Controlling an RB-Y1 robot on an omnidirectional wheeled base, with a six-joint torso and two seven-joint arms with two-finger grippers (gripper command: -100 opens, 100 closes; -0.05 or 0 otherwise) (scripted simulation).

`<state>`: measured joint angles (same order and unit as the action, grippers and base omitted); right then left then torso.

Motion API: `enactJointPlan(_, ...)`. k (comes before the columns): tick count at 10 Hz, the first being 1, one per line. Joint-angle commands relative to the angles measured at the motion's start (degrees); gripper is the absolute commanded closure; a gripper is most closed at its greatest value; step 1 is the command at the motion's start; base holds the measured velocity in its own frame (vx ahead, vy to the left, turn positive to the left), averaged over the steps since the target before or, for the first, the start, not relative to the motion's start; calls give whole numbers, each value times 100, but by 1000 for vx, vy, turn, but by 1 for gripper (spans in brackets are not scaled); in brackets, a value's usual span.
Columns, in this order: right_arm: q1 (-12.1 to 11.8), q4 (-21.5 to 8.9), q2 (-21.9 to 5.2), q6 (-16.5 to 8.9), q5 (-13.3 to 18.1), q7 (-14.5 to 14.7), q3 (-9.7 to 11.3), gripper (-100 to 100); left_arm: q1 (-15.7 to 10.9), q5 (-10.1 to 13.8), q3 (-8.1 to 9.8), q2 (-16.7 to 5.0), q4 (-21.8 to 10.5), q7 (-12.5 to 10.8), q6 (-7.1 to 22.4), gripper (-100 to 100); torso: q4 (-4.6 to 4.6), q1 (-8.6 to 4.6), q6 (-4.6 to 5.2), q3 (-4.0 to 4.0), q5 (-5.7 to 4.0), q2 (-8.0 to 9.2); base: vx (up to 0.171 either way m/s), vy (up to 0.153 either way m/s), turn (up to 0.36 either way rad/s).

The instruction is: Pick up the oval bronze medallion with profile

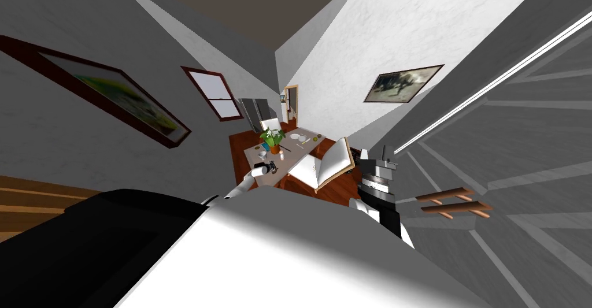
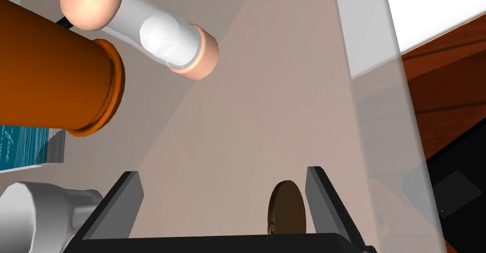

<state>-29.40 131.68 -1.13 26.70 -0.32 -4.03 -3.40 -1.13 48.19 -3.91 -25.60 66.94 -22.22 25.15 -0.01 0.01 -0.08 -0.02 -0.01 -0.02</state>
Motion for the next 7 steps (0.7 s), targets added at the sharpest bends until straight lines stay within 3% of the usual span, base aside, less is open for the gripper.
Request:
enactJointPlan(1,0,0,0,0,0,0,0,0,-123,176,-5,-94,-285,-111,277,-100,0,0,0,0,0,0,10,10,-140)
enactJointPlan(2,1,0,0,0,0,0,0,0,-123,176,-5,-94,-285,-111,277,-100,0,0,2,0,0,0,7,14,-73)
enactJointPlan(4,0,0,0,0,0,0,0,0,-306,485,-40,-242,-668,-248,641,-100,0,1,2,1,0,1,11,13,-164)
enactJointPlan(5,0,0,0,0,0,0,0,0,-306,485,-40,-242,-765,-248,661,-100,0,2,3,-1,0,-1,12,17,-52)
enactJointPlan(7,0,0,0,0,0,0,0,0,-458,748,-73,-376,-1185,-366,992,-100,0,2,0,0,0,0,9,16,-113)
